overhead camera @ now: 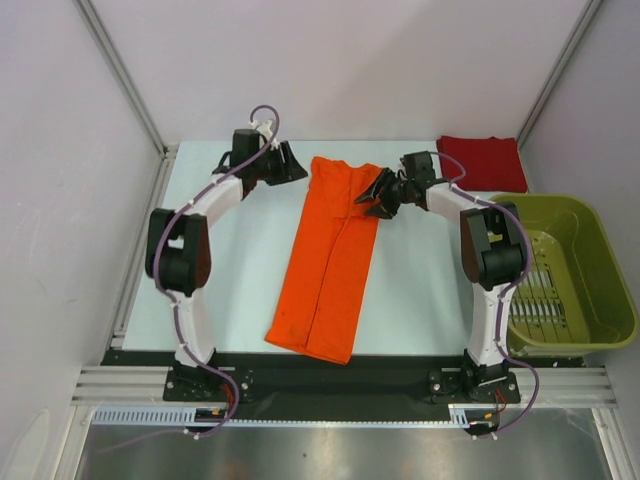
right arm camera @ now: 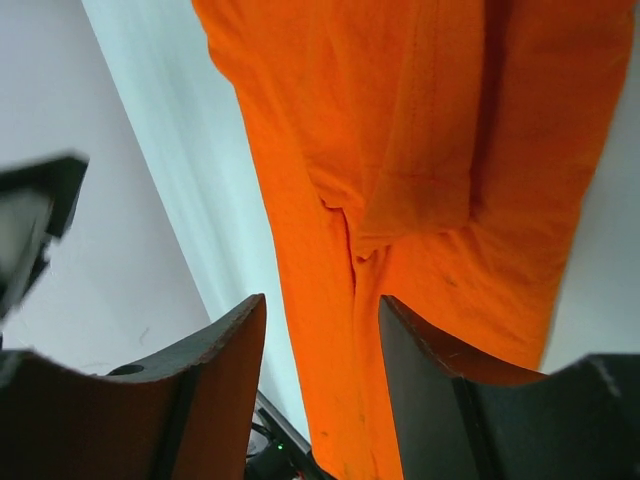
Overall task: Fold and stack the t-shirts
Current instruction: Fold the tshirt
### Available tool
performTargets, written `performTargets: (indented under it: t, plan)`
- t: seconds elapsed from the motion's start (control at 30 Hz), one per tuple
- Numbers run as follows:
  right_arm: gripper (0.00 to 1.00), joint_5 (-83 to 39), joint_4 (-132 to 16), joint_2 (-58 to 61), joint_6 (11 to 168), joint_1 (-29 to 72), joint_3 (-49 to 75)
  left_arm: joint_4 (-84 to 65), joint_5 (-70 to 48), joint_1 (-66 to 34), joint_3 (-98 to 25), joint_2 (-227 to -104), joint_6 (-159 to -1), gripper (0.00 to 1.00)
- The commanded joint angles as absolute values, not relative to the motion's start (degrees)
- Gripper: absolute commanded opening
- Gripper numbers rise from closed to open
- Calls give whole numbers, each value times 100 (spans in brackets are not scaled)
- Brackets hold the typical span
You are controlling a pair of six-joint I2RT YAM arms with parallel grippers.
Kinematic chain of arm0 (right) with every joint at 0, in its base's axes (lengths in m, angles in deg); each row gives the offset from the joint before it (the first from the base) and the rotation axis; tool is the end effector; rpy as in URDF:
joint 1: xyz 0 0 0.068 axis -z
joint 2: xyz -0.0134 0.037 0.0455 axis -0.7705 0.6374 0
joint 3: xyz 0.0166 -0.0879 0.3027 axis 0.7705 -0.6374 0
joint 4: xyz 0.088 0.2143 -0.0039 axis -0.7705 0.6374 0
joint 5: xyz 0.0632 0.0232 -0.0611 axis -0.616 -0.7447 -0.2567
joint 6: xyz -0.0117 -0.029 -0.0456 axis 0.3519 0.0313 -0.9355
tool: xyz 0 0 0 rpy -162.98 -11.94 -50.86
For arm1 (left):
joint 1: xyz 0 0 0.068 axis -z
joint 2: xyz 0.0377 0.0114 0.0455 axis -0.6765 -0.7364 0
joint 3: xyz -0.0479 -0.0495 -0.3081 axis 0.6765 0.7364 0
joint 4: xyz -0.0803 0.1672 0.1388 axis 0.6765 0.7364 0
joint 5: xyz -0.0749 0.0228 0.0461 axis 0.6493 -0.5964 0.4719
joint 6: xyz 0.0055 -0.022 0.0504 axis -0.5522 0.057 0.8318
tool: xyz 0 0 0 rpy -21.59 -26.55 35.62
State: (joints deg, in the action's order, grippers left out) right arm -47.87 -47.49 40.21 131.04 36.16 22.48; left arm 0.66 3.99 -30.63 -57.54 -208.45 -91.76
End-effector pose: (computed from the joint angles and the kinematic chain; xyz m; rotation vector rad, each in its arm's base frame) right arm 0.4363 0.1320 0.2355 0.4477 2.4942 1.1804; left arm 0.4635 -0.1133 0.2862 0.0197 2.2076 -0.7925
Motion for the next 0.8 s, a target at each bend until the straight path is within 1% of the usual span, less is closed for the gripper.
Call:
performTargets:
  t: [0.0, 0.03, 0.07, 0.1, 0.17, 0.2, 0.23, 0.27, 0.33, 0.37, 0.4, 0.43, 0.5, 0.77]
  plan:
    - [54, -4690, -5012, 4144, 13377, 3564, 2531, -609, 1253, -2579, -4658, -19938, -8810, 56]
    - [53, -4733, -5038, 4223, 13420, 3529, 2566, -697, 1271, -2396, -4436, -19805, -8835, 56]
    - [41, -4777, -5100, 4267, 13482, 3485, 2584, -889, 1246, -2324, -4198, -19682, -8897, 53]
    - [31, -4734, -5065, 4285, 13535, 3450, 2593, -1022, 1184, -2254, -3683, -19385, -9106, 52]
    - [27, -4576, -5030, 4198, 13509, 3318, 2453, -1575, 1009, -2104, -3153, -19137, -9336, 50]
    - [23, -4323, -5082, 4119, 13509, 3300, 2313, -1681, 930, -2052, -2837, -19031, -9485, 49]
    - [20, -4181, -5170, 4031, 13561, 3265, 1999, -1691, 851, -1955, -2764, -18995, -9521, 49]
    - [13, -3988, -5527, 3848, 13614, 3239, 1769, -1630, 885, -1928, -2781, -19038, -9539, 48]
    - [9, -3925, -6037, 3741, 13877, 3230, 1234, -1359, 833, -1841, -2851, -19196, -9548, 47]
    - [5, -3951, -6476, 3732, 13930, 3204, 1126, -1348, 841, -1831, -2869, -19241, -9565, 46]
    - [2, -3960, -6558, 3775, 13974, 3186, 1099, -1313, 832, -1814, -2860, -19267, -9583, 46]
    - [0, -3995, -6751, 3836, 14018, 3186, 1064, -1296, 754, -1796, -2878, -19311, -9591, 46]
    - [0, -4162, -6954, 3986, 14106, 3159, 1038, -1269, 744, -1787, -2913, -19355, -9565, 46]
    - [0, -4074, -7201, 4171, 14282, 3151, 976, -988, 718, -1787, -3203, -19689, -9451, 46]
